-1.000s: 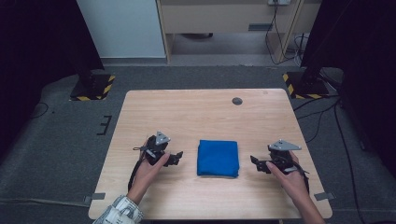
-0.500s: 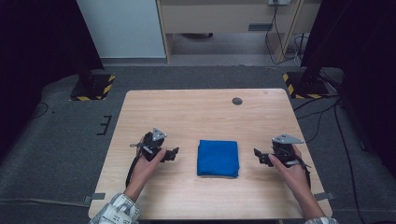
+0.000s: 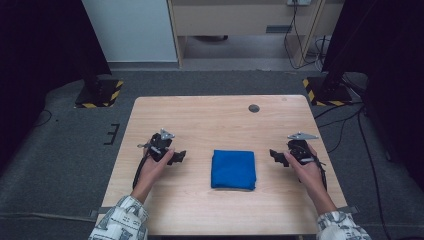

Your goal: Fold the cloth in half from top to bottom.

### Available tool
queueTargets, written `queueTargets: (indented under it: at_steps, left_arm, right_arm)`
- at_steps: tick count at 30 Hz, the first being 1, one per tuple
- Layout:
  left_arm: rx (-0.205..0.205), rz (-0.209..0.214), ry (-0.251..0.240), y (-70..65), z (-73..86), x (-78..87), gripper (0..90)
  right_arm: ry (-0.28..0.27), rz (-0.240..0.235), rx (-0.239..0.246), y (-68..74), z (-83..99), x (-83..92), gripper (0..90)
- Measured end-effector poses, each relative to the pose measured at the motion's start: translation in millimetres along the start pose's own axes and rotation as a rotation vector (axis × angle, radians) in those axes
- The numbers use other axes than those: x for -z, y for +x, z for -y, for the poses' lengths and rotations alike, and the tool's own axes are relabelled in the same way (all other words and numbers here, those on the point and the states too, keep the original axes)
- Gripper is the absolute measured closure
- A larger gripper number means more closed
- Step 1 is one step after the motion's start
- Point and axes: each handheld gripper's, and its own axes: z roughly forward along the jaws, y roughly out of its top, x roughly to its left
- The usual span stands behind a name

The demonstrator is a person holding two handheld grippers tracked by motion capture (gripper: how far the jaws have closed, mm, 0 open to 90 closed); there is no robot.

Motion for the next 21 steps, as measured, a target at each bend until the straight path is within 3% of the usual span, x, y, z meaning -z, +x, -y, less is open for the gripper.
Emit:
queueTargets:
  at_steps: [7,21]
  left_arm:
    - [0.038,-0.014,-0.01,4.4,-5.6,-9.1,6.4]
    - [0.033,-0.018,0.015,2.9,-4.8,-22.1,5.6]
  right_arm:
    - [0.008,-0.002,-0.029,-4.3,-11.7,-14.2,10.0]
    - [0.038,0.037,-0.055,-4.0,-10.8,-30.4,8.4]
